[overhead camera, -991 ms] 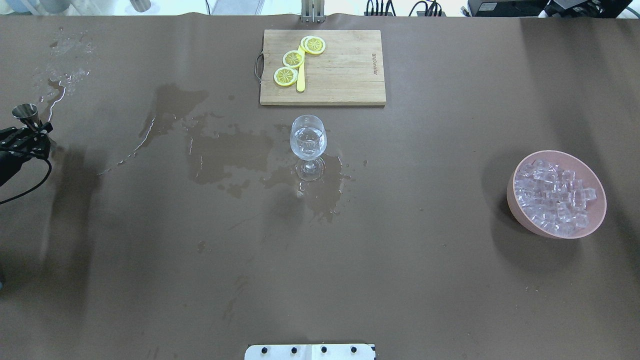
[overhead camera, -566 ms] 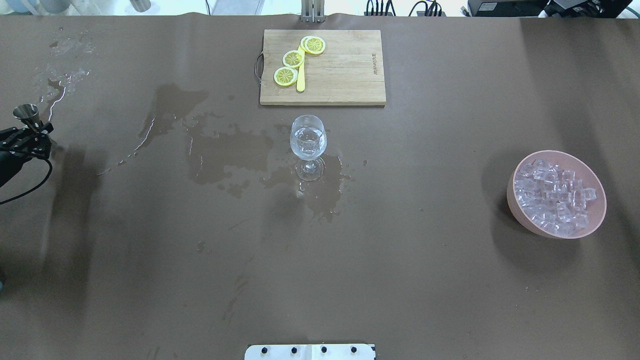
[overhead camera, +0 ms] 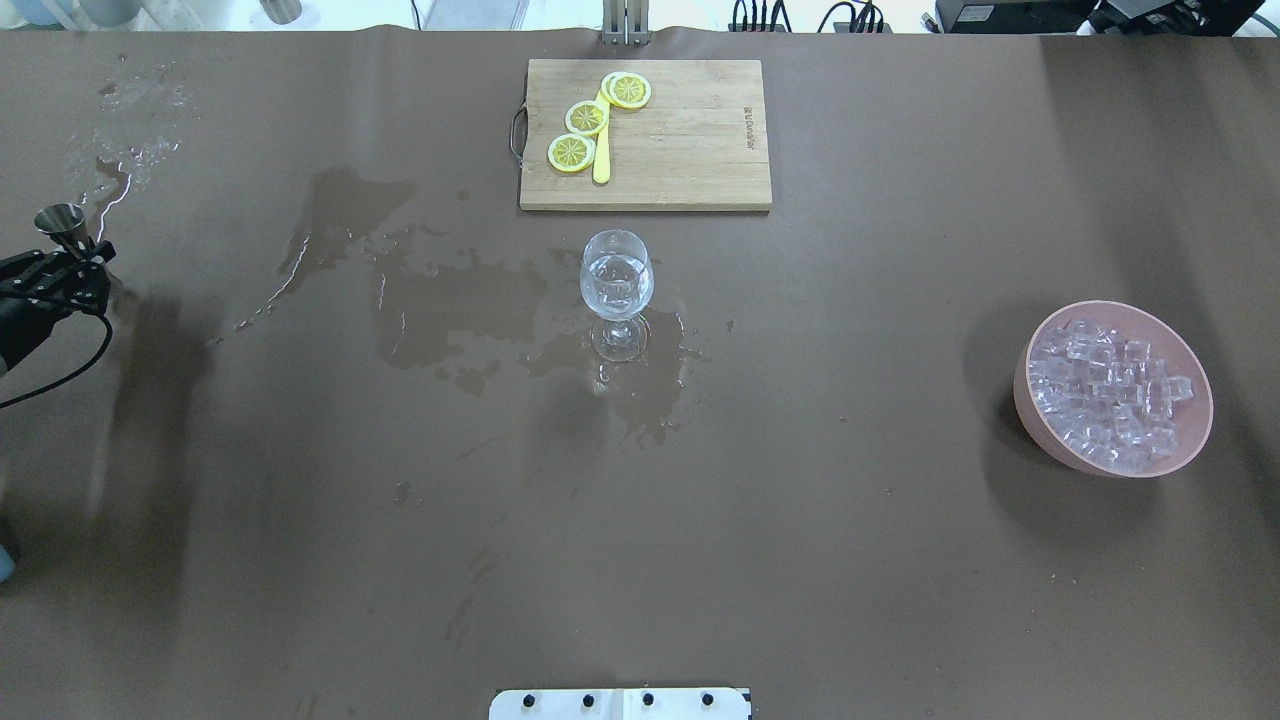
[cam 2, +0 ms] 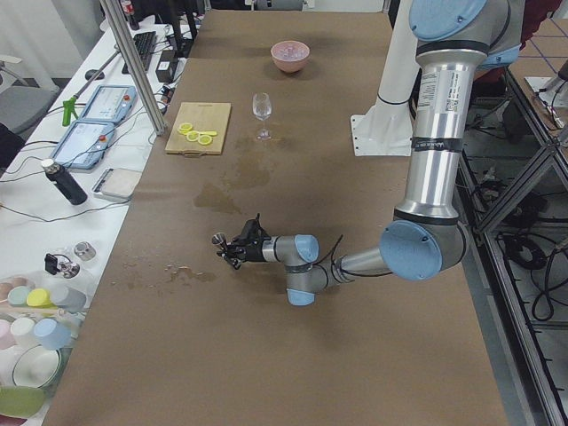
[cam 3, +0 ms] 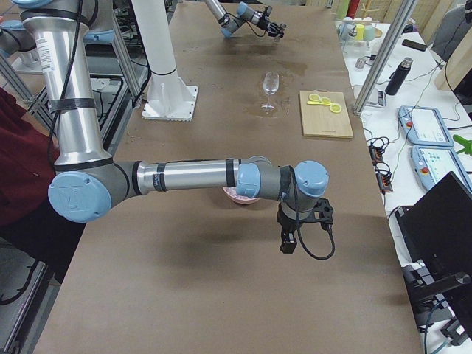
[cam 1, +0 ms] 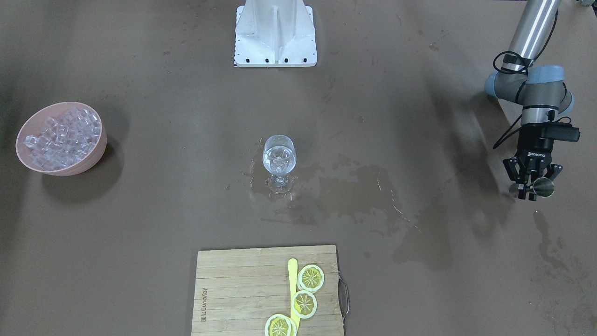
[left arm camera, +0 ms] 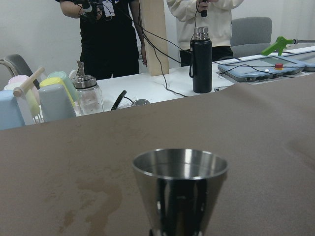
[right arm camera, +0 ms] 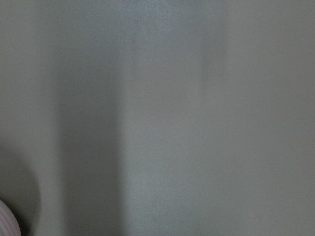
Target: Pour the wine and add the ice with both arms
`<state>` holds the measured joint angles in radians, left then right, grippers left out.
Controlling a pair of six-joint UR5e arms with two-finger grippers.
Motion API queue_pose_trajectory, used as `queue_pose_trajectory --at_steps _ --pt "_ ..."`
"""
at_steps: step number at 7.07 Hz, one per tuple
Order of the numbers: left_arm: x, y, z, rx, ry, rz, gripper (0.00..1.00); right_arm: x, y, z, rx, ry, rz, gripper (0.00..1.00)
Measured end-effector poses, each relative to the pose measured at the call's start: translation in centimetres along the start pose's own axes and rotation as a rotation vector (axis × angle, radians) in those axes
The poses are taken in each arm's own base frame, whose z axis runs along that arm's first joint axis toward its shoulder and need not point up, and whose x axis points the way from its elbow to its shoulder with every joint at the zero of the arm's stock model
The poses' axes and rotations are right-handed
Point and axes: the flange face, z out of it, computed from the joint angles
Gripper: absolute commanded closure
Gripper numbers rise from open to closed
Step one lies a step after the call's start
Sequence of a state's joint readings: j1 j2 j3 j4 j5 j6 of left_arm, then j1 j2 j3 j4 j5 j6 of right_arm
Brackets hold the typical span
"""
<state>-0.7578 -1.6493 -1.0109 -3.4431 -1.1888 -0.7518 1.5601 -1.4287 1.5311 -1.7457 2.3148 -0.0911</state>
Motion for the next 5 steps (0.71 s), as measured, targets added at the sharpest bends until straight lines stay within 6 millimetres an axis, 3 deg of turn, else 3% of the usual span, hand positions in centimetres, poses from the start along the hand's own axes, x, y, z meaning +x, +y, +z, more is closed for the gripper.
queue_pose_trajectory --at_steps 1,3,5 --pt "0.1 -0.06 0.07 0.001 0.001 -0.001 0.43 0.07 0.12 0.09 -0.001 0.0 0.001 0.0" --pt "0.34 -0.21 0.26 0.005 0.004 -0.003 0.02 0.12 0.22 0.15 -0.002 -0.001 0.001 0.0" --pt "0.43 -0.37 0.36 0.014 0.001 -0.006 0.01 0.0 0.2 0.04 0.0 -0.001 -0.001 0.0"
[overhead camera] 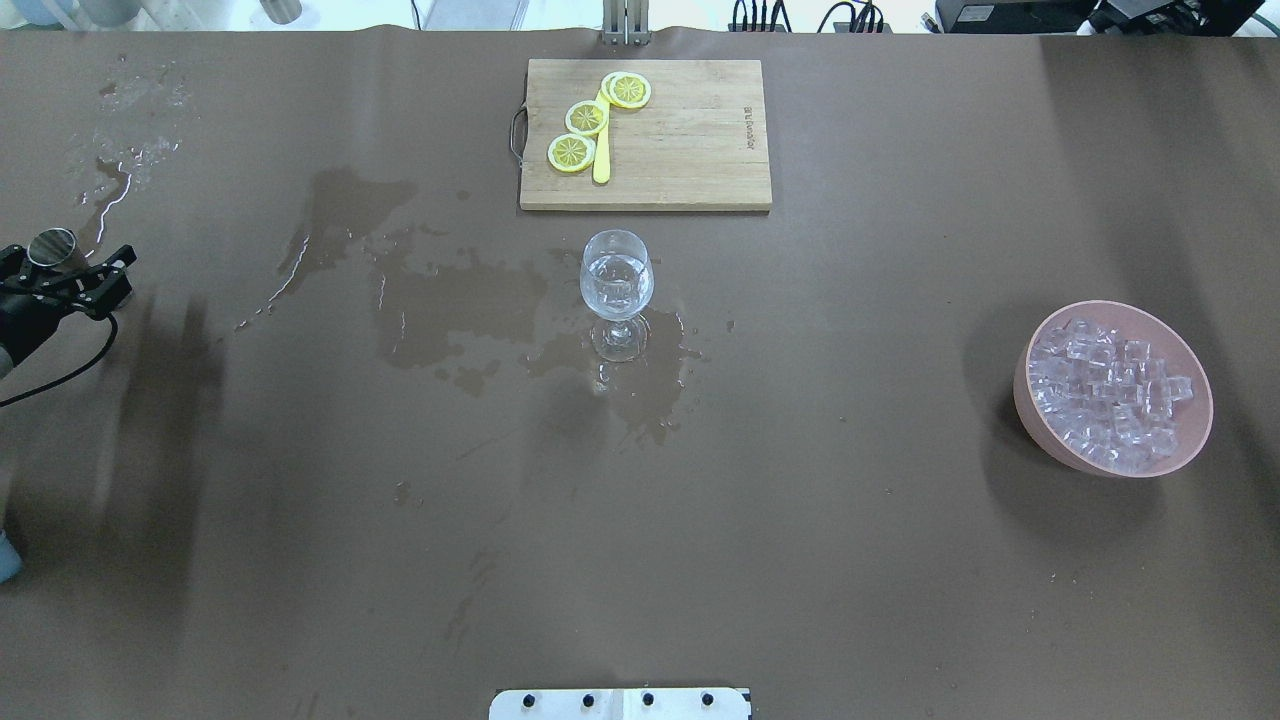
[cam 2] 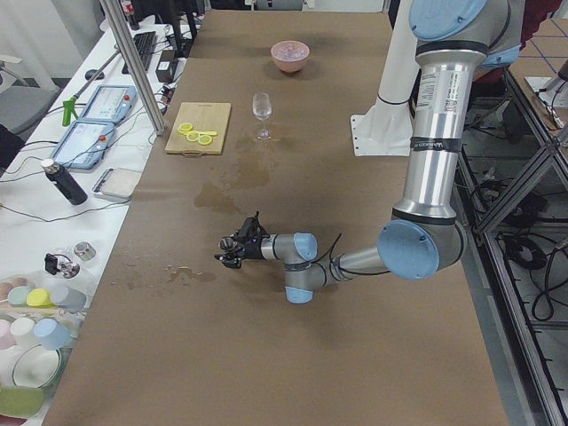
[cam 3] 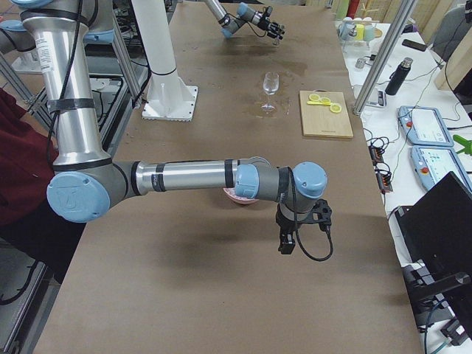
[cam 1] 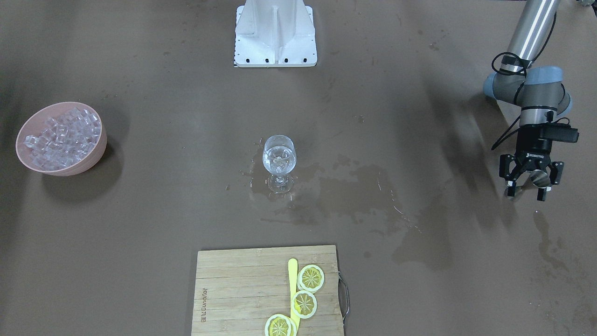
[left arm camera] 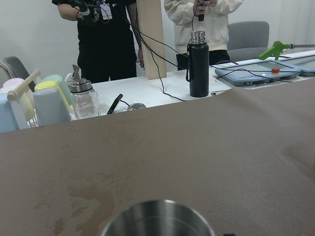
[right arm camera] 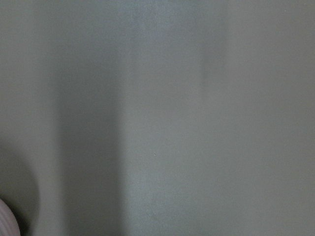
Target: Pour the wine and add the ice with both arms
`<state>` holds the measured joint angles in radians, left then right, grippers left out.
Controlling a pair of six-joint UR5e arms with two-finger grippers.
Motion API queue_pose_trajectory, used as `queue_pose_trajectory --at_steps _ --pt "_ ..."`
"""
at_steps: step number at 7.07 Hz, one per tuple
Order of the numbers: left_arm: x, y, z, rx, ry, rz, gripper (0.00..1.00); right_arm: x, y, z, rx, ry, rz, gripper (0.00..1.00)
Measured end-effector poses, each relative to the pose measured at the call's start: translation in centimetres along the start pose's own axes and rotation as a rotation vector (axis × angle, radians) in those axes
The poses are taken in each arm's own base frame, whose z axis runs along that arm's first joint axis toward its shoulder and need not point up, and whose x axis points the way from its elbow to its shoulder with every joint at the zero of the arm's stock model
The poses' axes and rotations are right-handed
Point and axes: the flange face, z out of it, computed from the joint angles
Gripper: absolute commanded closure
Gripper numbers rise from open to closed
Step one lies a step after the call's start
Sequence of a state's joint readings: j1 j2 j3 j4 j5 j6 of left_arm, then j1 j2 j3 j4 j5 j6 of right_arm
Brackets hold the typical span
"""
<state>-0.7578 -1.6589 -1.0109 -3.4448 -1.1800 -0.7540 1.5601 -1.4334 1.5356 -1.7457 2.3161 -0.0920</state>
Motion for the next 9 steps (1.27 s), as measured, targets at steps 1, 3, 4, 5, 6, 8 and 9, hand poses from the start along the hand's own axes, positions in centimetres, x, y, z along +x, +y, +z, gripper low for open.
queue_pose_trajectory --at_steps 1,3,4,5,6,8,9 --pt "-0.1 0.0 -0.1 0.003 -0.005 0.0 0.01 -0.1 0.0 -0.1 0.002 0.0 -0.002 0.0" --pt "-0.8 0.4 -0.6 -0.004 -0.012 0.006 0.01 -0.3 0.2 -0.2 0.006 -0.006 -0.006 0.0" --pt "-1.4 0.9 -1.3 -0.022 -0.013 0.013 0.01 -0.4 0.5 -0.3 0.009 -0.01 -0.008 0.0" --pt "-2.7 1.7 -2.8 -0.058 -0.01 0.024 0.01 -0.5 1.0 -0.4 0.012 -0.013 -0.01 0.0" --pt "-4.0 2.3 -4.6 -0.089 -0.009 0.035 0.01 -0.5 1.2 -0.5 0.014 -0.014 -0.011 0.0" --pt "-6.2 2.7 -8.8 -0.144 -0.002 0.047 0.01 -0.3 1.7 -0.5 0.016 -0.016 -0.011 0.0" --pt "-7.0 2.6 -10.5 -0.168 0.005 0.046 0.01 -0.2 1.7 -0.5 0.016 -0.016 -0.01 0.0"
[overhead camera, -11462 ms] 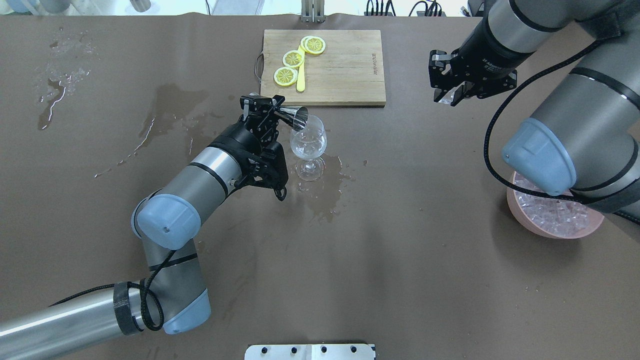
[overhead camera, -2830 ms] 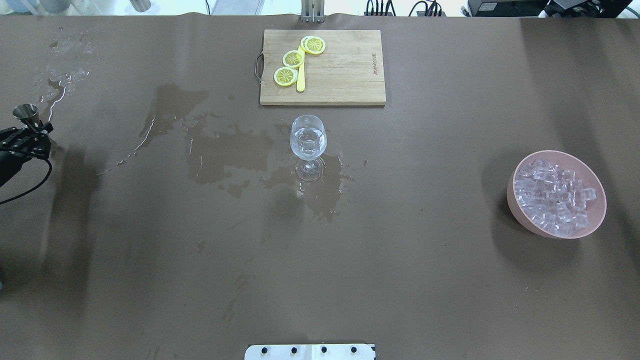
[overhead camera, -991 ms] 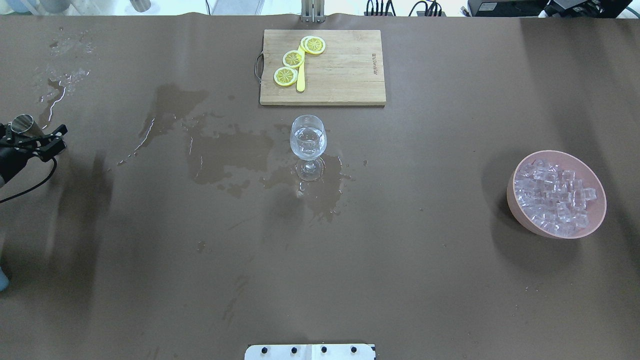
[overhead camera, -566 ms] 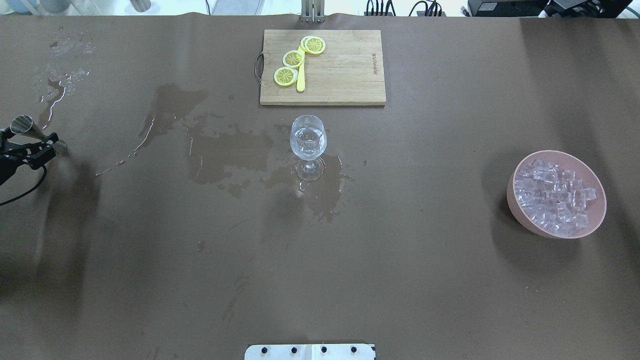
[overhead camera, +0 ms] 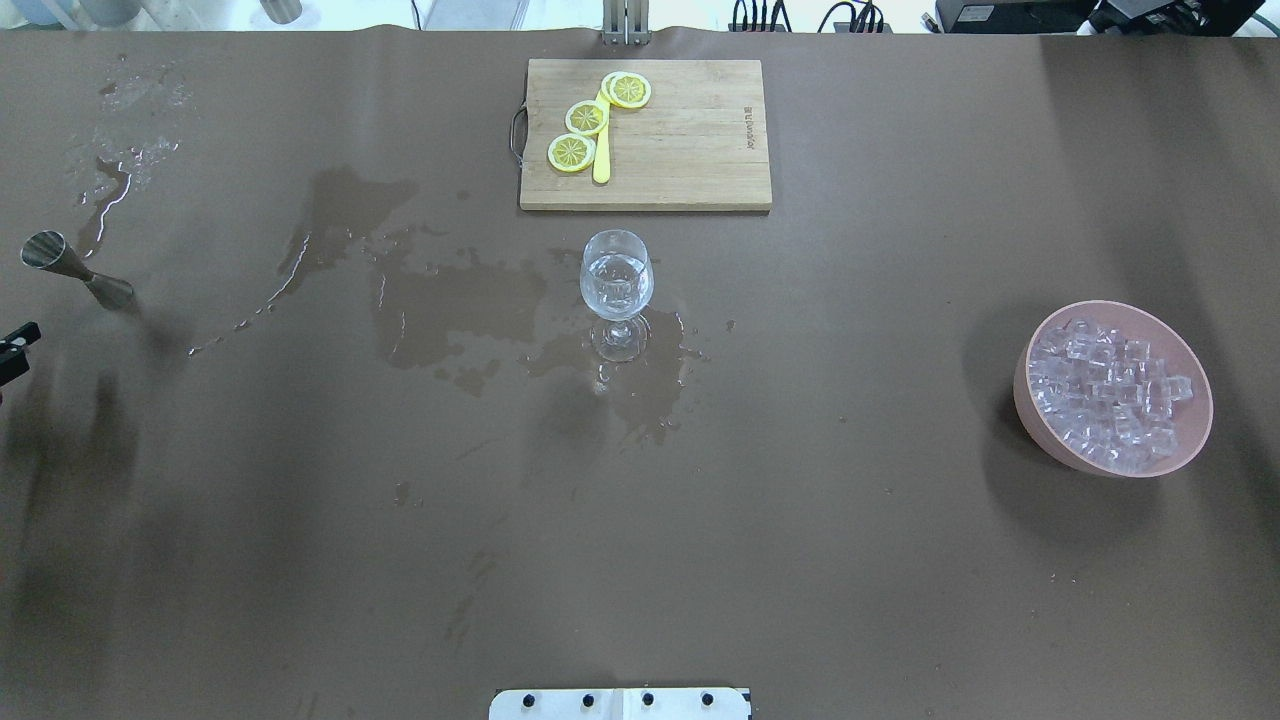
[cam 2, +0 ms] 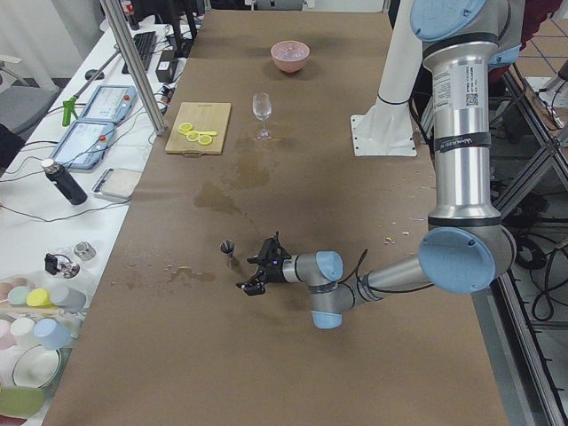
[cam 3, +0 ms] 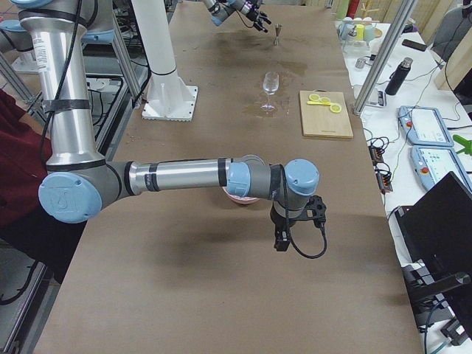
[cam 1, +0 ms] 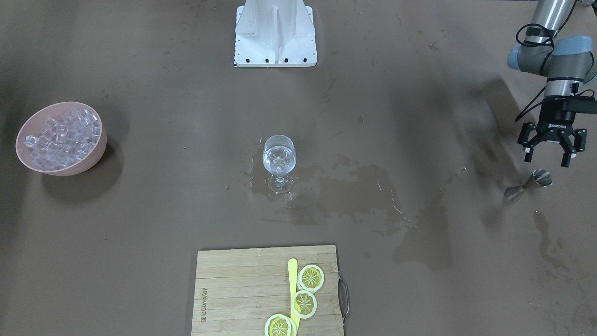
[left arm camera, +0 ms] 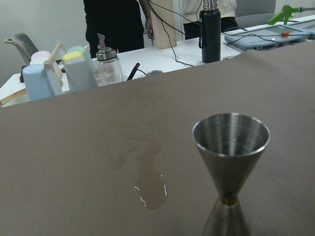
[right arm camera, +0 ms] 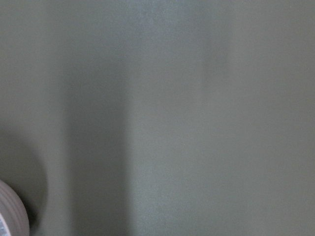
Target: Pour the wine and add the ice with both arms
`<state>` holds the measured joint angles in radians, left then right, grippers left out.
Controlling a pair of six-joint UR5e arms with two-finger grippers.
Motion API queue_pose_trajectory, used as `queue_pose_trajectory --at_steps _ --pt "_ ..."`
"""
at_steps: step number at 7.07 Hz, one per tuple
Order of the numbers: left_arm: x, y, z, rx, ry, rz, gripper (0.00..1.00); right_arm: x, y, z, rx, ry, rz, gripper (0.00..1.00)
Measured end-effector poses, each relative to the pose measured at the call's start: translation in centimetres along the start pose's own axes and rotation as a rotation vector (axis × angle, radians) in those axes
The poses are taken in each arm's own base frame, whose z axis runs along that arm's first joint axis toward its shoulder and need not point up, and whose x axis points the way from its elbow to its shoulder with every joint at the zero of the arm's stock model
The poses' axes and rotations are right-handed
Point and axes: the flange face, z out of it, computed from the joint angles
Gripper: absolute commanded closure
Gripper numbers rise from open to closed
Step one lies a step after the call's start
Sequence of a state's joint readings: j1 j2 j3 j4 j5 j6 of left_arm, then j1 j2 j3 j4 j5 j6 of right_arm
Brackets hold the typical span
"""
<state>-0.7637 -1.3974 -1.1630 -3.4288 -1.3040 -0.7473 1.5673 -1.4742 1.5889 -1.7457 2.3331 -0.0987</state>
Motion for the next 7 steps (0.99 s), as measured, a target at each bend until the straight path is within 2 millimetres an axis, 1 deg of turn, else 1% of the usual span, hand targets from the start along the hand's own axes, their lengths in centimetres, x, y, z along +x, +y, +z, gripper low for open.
queue_pose_trajectory --at_steps 1,2,3,4,5,7 --pt "-0.7 -0.1 -1.4 -0.031 0.008 -0.006 0.01 0.0 0.0 0.0 0.001 0.0 0.0 0.0" --pt "-1.5 -1.1 -2.1 -0.08 0.009 -0.018 0.01 0.0 -0.1 -0.2 0.004 0.002 -0.002 0.0" --pt "-2.7 -3.4 -2.0 -0.154 0.004 -0.049 0.01 -0.2 -0.3 -0.4 0.007 0.004 -0.002 0.0" --pt "-3.9 -6.7 -1.7 -0.223 -0.006 -0.095 0.01 -0.2 -0.4 -0.5 0.009 0.005 -0.003 0.0" --pt "-4.8 -10.6 -1.3 -0.278 -0.013 -0.148 0.01 -0.3 -0.5 -0.5 0.01 0.006 -0.003 0.0" --pt "-5.9 -17.7 -1.4 -0.366 -0.016 -0.228 0.01 -0.3 -0.5 -0.6 0.011 0.005 -0.003 0.0"
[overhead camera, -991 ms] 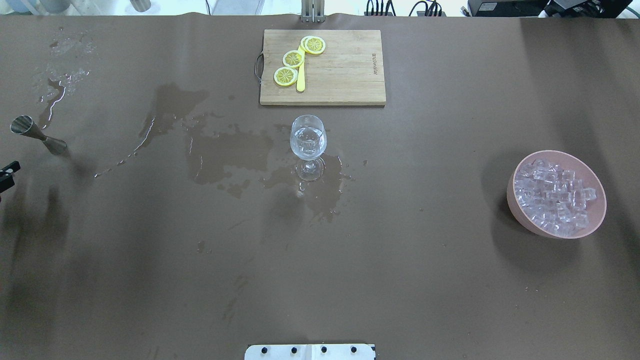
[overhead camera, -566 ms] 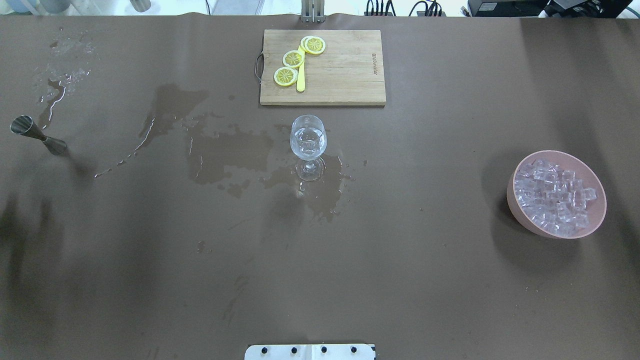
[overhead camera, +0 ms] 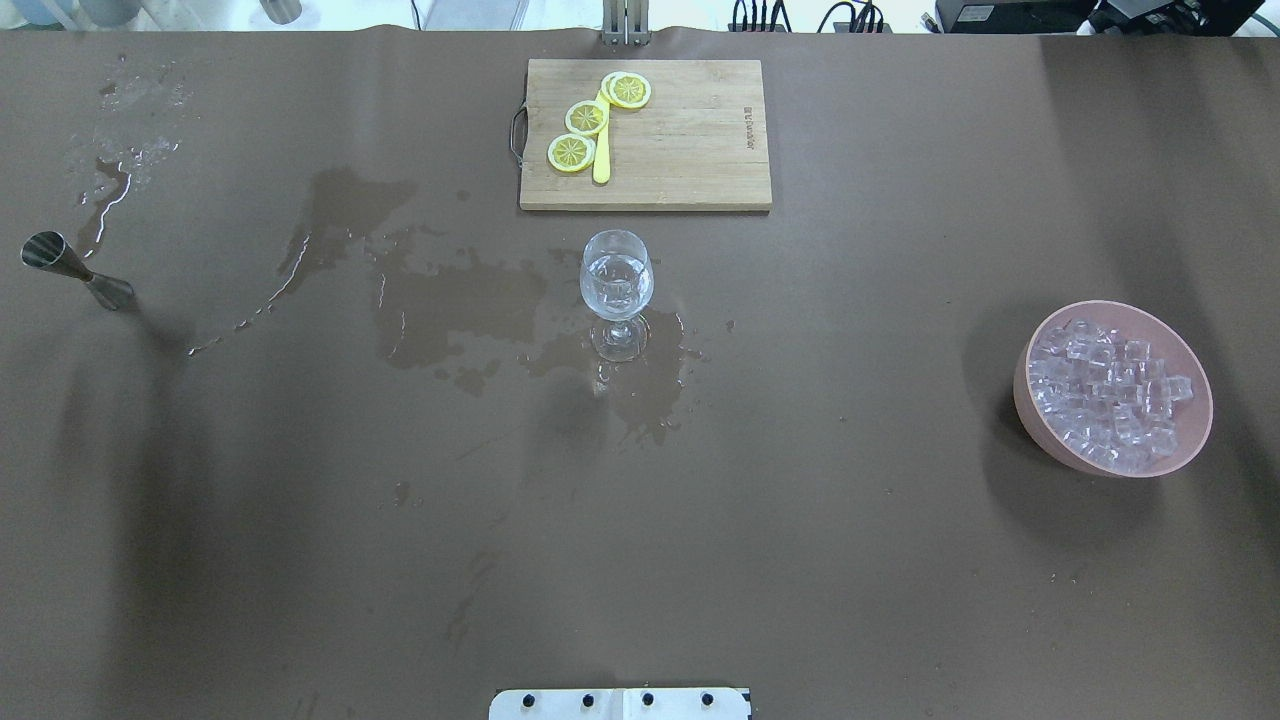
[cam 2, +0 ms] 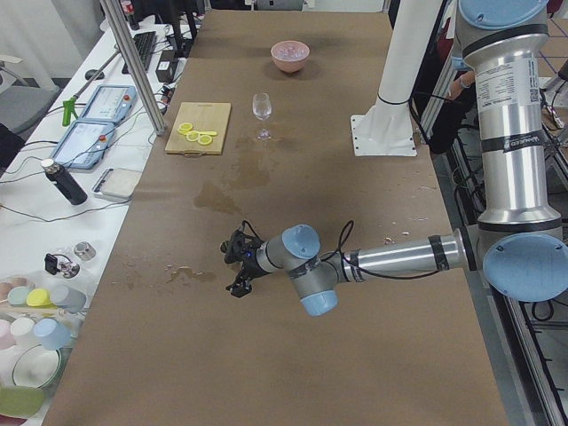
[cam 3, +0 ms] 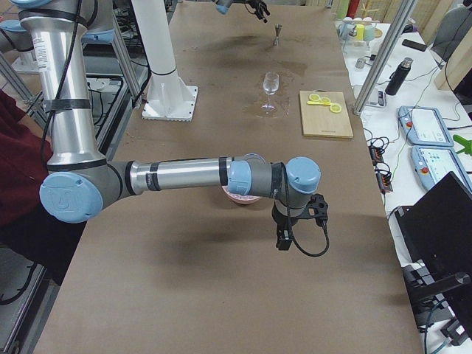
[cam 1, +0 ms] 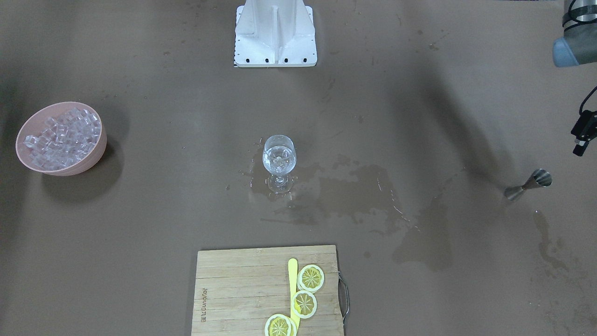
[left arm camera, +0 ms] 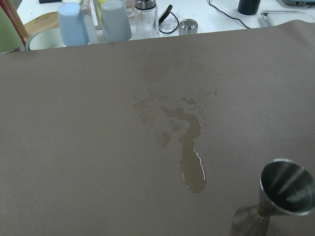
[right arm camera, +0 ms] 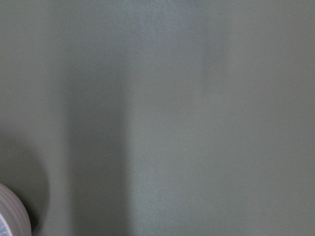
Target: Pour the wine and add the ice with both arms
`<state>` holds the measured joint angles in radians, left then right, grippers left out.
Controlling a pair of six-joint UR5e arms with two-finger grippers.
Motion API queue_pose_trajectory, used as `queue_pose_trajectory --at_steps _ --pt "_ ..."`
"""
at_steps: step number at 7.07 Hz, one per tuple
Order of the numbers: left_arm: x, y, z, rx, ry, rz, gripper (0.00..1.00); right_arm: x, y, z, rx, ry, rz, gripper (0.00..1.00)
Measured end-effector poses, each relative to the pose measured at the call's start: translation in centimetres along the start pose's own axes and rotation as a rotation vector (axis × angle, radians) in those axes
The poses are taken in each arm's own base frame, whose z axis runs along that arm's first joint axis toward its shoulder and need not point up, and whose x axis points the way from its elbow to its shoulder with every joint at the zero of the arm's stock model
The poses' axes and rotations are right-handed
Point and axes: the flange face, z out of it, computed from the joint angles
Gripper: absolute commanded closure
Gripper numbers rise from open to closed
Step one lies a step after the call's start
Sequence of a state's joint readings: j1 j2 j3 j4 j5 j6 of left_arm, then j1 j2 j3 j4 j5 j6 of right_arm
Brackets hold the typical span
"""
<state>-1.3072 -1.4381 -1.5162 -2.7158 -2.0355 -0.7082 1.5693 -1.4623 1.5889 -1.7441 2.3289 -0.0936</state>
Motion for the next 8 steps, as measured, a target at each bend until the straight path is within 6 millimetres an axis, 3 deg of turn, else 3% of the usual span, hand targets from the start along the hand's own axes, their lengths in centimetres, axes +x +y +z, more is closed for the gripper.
queue_pose_trajectory --at_steps 2,3,5,8 --pt "0.4 -6.4 -2.0 -0.078 -0.02 0.016 0.01 0.0 0.0 0.1 -0.001 -0.001 0.001 0.0" --pt "0.4 -8.1 -2.1 -0.114 -0.037 0.036 0.01 0.1 0.0 0.1 -0.001 -0.001 0.001 0.0" --pt "0.4 -9.7 -1.8 -0.2 -0.076 0.043 0.01 0.1 0.0 0.1 -0.002 -0.001 0.002 0.0" --pt "-1.2 -9.9 -2.4 -0.281 -0.077 0.056 0.01 0.0 -0.1 -0.1 0.001 0.0 0.002 0.0"
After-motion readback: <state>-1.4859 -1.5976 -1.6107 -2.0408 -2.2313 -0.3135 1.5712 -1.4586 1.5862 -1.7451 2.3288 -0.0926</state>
